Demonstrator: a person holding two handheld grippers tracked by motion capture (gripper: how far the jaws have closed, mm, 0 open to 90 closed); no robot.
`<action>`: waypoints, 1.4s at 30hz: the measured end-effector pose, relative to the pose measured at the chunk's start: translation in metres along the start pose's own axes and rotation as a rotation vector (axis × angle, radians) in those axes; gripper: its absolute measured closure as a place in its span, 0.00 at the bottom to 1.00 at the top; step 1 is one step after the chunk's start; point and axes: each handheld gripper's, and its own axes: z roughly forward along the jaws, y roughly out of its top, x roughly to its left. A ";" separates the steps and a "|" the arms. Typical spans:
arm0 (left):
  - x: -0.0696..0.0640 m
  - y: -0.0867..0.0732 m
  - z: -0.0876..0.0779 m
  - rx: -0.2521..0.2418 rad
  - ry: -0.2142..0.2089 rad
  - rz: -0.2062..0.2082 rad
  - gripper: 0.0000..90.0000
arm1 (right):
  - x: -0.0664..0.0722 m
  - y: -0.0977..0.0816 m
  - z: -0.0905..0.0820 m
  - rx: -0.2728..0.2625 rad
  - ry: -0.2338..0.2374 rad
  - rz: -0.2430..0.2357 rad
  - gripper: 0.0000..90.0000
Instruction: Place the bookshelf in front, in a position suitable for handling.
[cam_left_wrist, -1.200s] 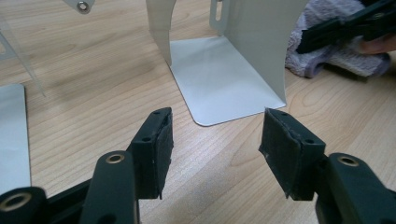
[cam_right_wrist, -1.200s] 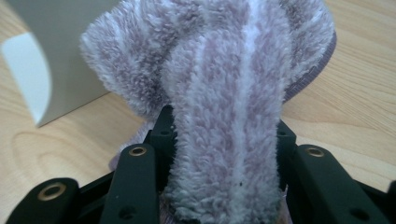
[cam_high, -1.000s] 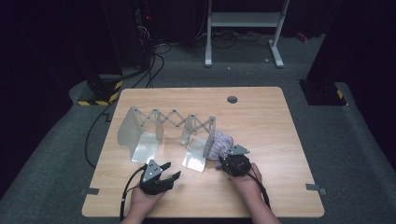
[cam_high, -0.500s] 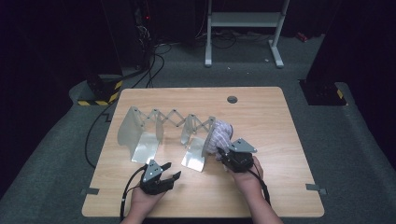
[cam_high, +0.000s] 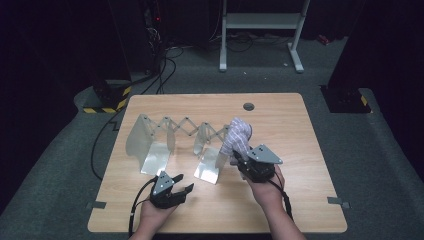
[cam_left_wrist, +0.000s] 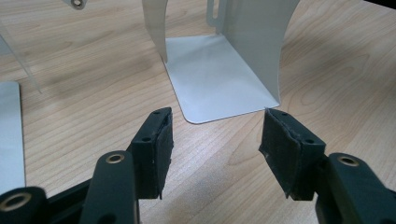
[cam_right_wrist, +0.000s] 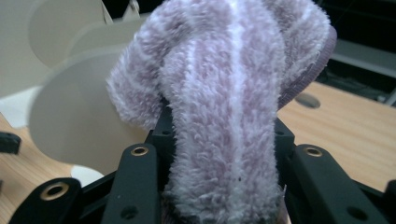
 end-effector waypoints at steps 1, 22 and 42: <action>0.000 0.000 0.000 -0.001 0.000 0.000 0.49 | 0.000 -0.003 0.003 0.015 0.001 0.002 0.66; 0.000 0.000 0.000 0.000 -0.005 0.001 0.49 | 0.003 -0.071 0.056 0.330 0.000 -0.029 0.66; 0.000 0.000 -0.001 -0.001 -0.007 -0.001 0.49 | 0.001 0.011 0.002 0.047 -0.024 -0.048 0.66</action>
